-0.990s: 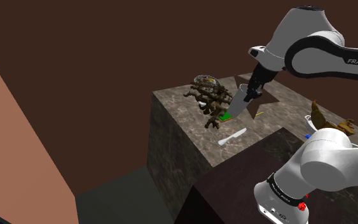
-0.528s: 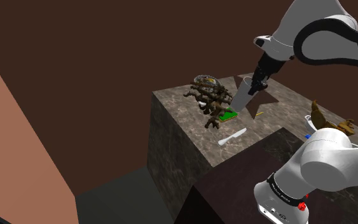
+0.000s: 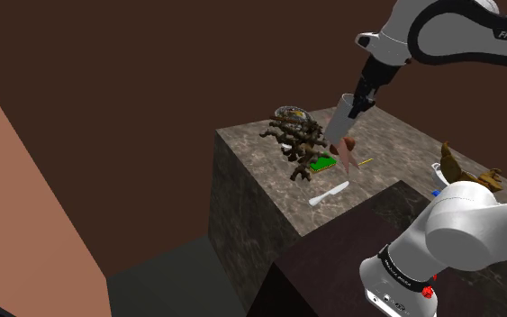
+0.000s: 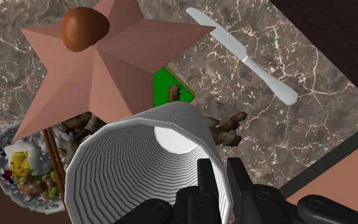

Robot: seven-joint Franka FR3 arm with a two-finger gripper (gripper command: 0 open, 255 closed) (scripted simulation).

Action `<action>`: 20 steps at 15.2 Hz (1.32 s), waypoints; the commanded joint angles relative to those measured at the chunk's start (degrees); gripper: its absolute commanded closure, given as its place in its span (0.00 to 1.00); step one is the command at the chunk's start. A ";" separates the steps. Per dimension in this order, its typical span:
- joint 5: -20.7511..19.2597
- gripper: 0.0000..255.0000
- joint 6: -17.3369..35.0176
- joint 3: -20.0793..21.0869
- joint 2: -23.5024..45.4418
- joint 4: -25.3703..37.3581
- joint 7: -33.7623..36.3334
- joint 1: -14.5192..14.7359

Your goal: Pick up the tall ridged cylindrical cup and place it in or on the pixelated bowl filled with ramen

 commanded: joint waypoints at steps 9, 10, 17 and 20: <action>0.40 1.00 3.61 -7.03 22.06 19.62 -7.37 0.09; 0.81 1.00 3.61 -7.66 24.29 21.95 -8.20 0.13; 5.56 1.00 1.48 -11.71 40.68 40.64 -14.62 -0.46; 8.57 1.00 -0.82 -13.00 48.45 50.48 -17.53 -1.66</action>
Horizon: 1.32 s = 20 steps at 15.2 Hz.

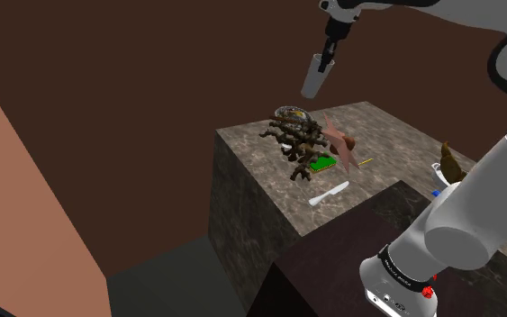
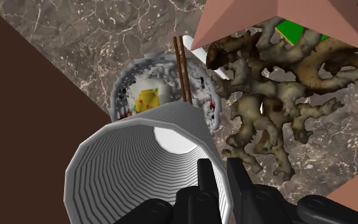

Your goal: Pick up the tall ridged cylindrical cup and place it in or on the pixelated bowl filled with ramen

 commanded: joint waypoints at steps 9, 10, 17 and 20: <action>6.19 1.00 -3.69 -1.29 15.75 18.85 -4.87 -3.95; 6.09 1.00 -2.81 -1.28 15.51 17.72 -4.80 -3.83; 5.65 1.00 3.09 -1.19 14.41 10.75 -4.40 -3.25; 5.56 1.00 5.48 -1.15 14.21 8.16 -4.27 -3.10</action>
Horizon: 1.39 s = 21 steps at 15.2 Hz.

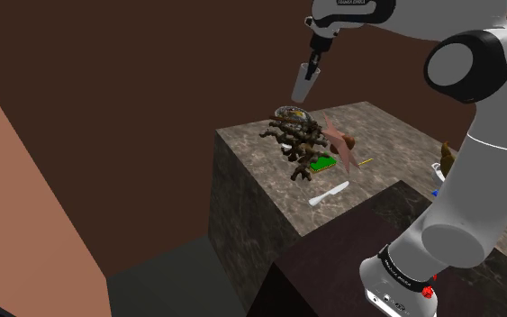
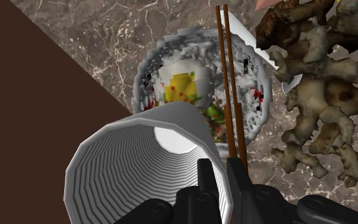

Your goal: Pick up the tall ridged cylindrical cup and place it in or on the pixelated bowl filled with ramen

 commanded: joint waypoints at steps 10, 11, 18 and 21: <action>-0.01 1.00 8.27 0.18 0.06 -8.20 0.28 0.34; 0.00 1.00 8.26 0.18 0.07 -8.19 0.28 0.34; 0.00 0.00 8.26 0.18 0.07 -8.18 0.28 0.34; 0.00 0.00 8.26 0.18 0.08 -8.18 0.28 0.34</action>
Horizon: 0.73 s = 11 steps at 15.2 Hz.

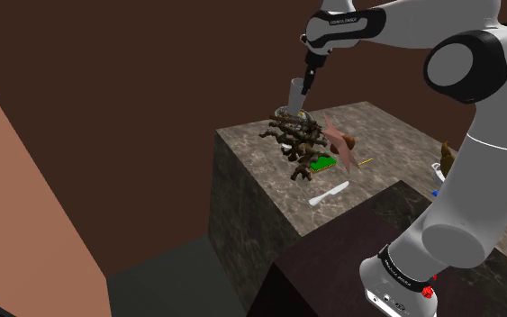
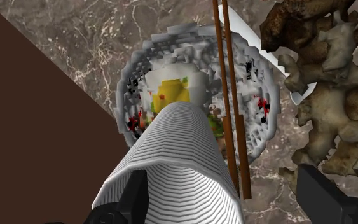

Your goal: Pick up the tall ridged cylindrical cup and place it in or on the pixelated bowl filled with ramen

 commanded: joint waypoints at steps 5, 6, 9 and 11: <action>-0.61 0.00 -5.11 -0.10 -1.57 3.61 0.37 0.32; -0.73 0.00 -6.49 -0.11 -1.87 4.71 0.45 0.38; -0.73 0.00 -6.49 -0.11 -1.87 4.71 0.45 0.38; -0.73 0.00 -6.49 -0.11 -1.87 4.71 0.45 0.38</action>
